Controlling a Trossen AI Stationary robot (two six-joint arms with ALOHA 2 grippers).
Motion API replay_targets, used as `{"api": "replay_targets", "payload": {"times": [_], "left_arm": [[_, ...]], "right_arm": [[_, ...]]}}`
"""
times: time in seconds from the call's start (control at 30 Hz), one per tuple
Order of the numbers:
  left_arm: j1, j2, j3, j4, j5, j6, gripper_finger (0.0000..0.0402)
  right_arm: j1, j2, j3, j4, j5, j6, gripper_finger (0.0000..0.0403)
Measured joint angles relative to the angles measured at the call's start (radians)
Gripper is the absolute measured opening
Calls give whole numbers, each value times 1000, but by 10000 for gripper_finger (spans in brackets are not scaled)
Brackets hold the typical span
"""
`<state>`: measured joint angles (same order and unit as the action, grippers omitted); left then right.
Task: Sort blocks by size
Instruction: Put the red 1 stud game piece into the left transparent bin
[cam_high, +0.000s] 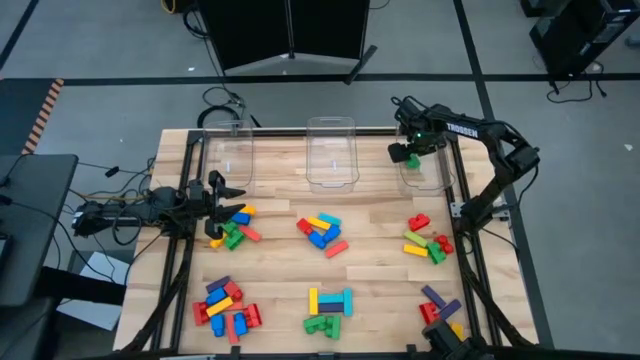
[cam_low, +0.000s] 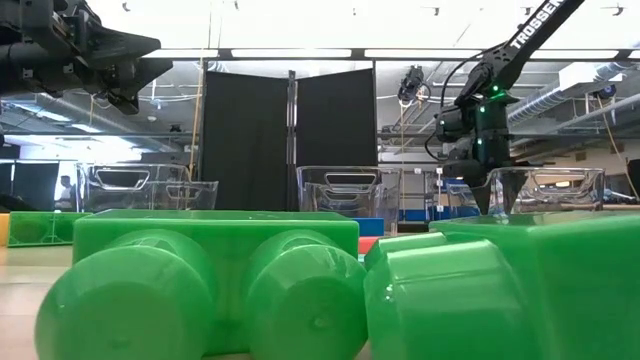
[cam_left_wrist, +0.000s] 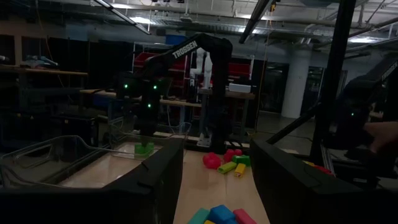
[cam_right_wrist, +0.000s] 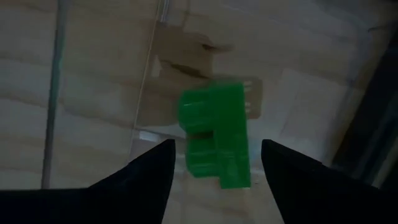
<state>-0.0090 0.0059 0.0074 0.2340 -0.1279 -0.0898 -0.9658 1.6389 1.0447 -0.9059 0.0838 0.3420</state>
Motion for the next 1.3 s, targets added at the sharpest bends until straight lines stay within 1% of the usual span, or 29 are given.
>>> {"api": "replay_targets", "payload": {"times": [0.13,0.27,0.43,0.6,0.77,0.87,0.93,1.07,1.13,1.23,1.3], "left_arm": [[0,0,0,0,0,0,193],[0,0,0,0,0,0,193],[0,0,0,0,0,0,193],[0,0,0,0,0,0,193],[0,0,0,0,0,0,193],[0,0,0,0,0,4,193],[0,0,0,0,0,4,193],[0,0,0,0,0,5,193],[0,0,0,0,0,5,193],[0,0,0,2,-2,7,193],[0,0,0,10,-27,-6,193]], "right_arm": [[0,-52,0,4,34,-7,247],[1,-149,0,1,49,-12,240],[43,-316,0,-33,67,14,226],[139,-498,0,-119,146,105,196],[324,-670,-22,-166,202,238,154],[467,-749,-60,-164,244,342,127],[575,-781,-94,-156,296,402,108],[778,-796,-171,-83,398,490,65],[869,-786,-213,-4,438,513,41],[998,-756,-279,145,505,507,11],[1074,-733,-317,256,559,469,9]]}}
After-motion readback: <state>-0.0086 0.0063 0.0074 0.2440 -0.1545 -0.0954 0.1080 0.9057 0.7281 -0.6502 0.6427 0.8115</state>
